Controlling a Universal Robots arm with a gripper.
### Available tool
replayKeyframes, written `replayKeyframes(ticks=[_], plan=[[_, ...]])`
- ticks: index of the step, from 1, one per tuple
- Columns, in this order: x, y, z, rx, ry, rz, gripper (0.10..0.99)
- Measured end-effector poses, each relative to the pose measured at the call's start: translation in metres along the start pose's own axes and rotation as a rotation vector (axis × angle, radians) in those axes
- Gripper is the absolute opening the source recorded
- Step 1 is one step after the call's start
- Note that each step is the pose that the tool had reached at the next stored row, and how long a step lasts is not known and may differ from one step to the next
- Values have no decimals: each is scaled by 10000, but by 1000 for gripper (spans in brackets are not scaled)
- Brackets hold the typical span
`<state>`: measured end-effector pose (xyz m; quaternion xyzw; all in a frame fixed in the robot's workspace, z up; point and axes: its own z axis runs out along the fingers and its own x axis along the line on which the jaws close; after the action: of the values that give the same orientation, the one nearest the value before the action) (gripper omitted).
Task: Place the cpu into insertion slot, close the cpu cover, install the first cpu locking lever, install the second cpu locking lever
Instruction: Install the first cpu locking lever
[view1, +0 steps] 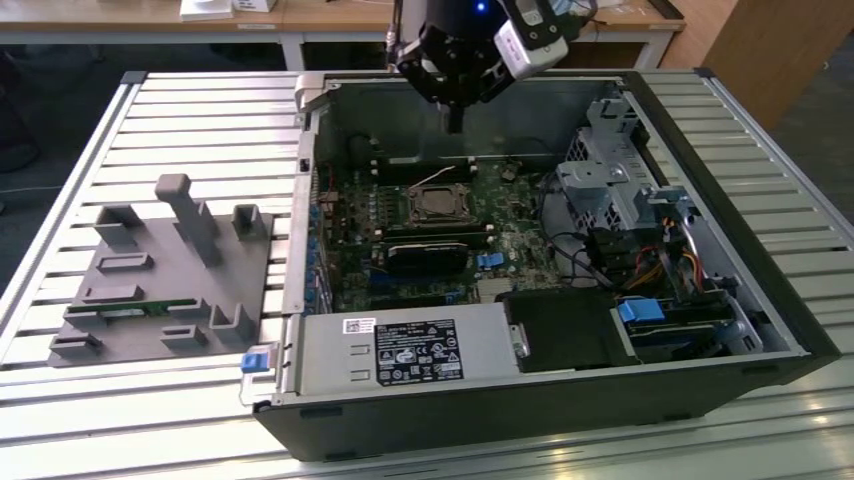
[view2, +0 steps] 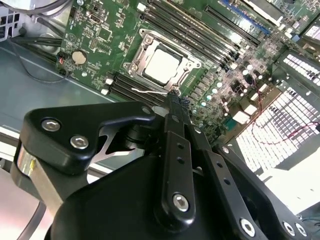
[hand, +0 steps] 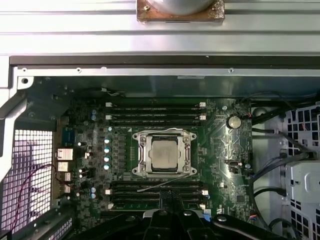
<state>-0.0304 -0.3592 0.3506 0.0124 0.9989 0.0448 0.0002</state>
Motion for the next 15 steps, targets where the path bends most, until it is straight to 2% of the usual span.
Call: replayKeyframes(ticks=[7, 15], plan=[[3, 3, 72, 2, -2, 1, 106], [46, 62, 110, 0, -2, 1, 106]])
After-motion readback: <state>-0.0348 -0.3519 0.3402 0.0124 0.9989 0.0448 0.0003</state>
